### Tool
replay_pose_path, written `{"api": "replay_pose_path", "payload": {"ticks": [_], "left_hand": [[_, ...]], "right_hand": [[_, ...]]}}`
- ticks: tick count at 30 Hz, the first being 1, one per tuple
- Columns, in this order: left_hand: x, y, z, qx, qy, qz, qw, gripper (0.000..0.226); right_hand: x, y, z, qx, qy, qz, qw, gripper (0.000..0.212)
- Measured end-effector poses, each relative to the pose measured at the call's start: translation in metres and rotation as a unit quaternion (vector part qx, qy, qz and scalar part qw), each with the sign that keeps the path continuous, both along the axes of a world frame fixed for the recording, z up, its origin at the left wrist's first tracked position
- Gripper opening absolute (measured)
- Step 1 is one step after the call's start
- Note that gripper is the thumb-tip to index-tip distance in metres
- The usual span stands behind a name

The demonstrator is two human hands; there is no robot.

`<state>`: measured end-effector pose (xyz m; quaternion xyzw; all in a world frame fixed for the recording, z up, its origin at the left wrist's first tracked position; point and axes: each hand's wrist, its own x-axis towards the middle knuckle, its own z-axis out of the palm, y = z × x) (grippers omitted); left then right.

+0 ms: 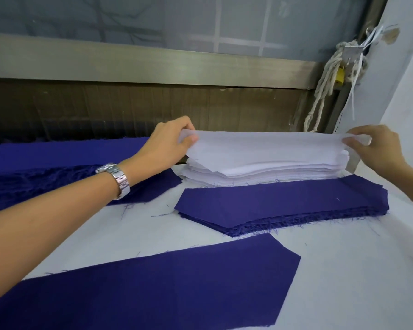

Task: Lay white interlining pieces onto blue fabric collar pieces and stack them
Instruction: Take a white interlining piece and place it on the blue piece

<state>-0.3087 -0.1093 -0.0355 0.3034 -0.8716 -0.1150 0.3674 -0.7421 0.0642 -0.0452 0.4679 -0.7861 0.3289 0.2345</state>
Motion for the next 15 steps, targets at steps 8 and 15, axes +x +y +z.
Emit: {"api": "replay_pose_path", "payload": {"ticks": [8, 15], "left_hand": [[0.08, 0.016, 0.02, 0.073, 0.046, 0.011, 0.996, 0.01], [0.168, 0.046, 0.02, 0.147, 0.031, 0.056, 0.987, 0.017]], "right_hand": [[0.043, 0.002, 0.014, -0.027, -0.129, 0.156, 0.979, 0.021], [0.103, 0.011, 0.031, 0.068, -0.254, 0.233, 0.936, 0.005]]}}
